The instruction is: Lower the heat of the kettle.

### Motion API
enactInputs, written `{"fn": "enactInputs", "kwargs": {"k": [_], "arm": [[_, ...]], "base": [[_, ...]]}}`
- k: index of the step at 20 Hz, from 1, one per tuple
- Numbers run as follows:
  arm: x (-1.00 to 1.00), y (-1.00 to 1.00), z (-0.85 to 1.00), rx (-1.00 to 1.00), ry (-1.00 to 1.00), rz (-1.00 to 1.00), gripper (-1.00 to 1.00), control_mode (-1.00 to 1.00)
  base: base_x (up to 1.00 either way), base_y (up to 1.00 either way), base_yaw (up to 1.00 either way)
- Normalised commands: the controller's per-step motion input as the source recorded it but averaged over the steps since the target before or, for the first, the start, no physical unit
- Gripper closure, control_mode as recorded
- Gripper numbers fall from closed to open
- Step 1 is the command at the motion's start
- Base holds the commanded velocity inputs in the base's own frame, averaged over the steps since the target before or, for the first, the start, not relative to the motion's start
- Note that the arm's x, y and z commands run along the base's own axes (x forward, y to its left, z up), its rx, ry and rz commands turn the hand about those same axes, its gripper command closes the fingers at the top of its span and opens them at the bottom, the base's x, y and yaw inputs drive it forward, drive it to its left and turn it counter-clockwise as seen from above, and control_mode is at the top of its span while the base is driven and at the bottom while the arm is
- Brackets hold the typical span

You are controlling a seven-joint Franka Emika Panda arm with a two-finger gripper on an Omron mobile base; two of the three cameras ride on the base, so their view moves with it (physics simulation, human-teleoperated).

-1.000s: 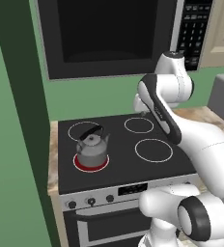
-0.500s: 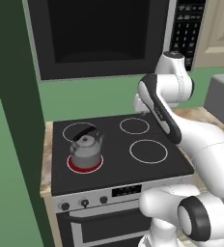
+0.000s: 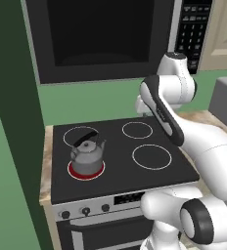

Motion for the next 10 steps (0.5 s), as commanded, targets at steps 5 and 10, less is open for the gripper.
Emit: {"fn": "enactInputs", "kwargs": {"k": [5, 10], "arm": [[0.00, 0.00, 0.00, 0.00, 0.00, 0.00, -1.00, 1.00], [0.00, 0.00, 0.00, 0.00, 0.00, 0.00, -1.00, 1.00]], "base": [[0.31, -0.11, 0.00], [0.01, -0.03, 0.00]]}}
